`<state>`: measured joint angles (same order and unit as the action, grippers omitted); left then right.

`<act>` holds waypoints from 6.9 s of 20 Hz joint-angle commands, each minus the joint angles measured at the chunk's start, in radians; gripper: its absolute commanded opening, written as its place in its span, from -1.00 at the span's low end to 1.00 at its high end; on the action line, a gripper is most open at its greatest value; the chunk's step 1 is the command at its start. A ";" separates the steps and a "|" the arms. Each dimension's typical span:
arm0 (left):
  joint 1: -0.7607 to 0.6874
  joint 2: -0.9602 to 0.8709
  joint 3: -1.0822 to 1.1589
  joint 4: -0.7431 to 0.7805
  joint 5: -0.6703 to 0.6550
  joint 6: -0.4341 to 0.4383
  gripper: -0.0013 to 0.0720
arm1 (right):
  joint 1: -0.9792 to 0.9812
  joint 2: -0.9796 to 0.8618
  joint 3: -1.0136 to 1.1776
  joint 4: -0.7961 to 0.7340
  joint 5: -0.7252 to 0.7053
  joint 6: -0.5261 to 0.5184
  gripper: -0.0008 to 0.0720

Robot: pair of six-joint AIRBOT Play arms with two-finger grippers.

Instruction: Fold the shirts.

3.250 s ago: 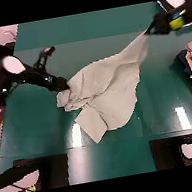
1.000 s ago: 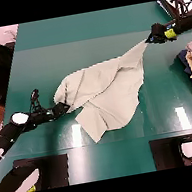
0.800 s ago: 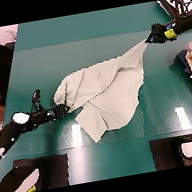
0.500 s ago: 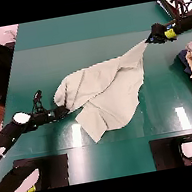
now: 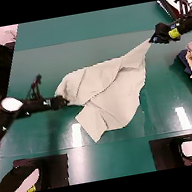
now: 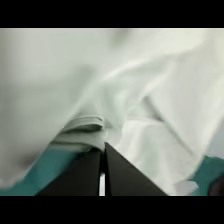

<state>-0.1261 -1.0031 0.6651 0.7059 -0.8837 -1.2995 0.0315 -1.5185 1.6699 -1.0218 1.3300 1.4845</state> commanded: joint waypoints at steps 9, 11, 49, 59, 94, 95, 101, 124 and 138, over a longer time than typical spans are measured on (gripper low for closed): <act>0.001 0.023 0.471 0.111 -0.092 -0.002 -0.89 | -0.252 -0.005 -0.143 0.001 0.091 -0.001 0.32; 0.001 0.023 0.470 0.115 -0.089 -0.002 -0.89 | -0.257 -0.005 -0.283 0.004 0.048 -0.012 -0.01; 0.026 0.023 0.536 0.126 -0.126 -0.022 -0.89 | 0.113 -0.009 -0.440 -0.026 -0.115 -0.068 -0.94; 0.156 0.024 1.360 0.110 -0.105 -0.056 -0.89 | -0.122 0.520 0.061 -0.027 -0.206 -0.072 -0.94; 0.303 -0.639 1.118 0.352 -0.483 -0.160 0.81 | -0.105 -0.056 -0.015 -0.026 0.089 -0.037 0.07; 0.312 -0.611 1.100 0.422 -0.527 -0.159 0.81 | -0.131 -0.021 -0.033 -0.026 0.108 -0.043 0.07; 0.313 -0.312 0.568 0.428 -0.483 -0.131 0.81 | -0.247 0.229 -0.325 -0.025 0.097 -0.108 -0.26; 0.312 0.083 -0.309 0.139 -0.225 -0.016 0.66 | -0.264 0.348 -0.509 0.062 0.005 -0.124 -0.54; 0.095 0.083 -0.307 0.135 -0.191 -0.132 -0.89 | -0.269 0.347 -0.510 0.049 0.005 -0.124 -0.54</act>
<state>-0.0193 -0.9237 0.3531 0.8688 -1.0050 -1.4136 -0.2340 -1.1713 1.1606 -0.9646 1.3354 1.3598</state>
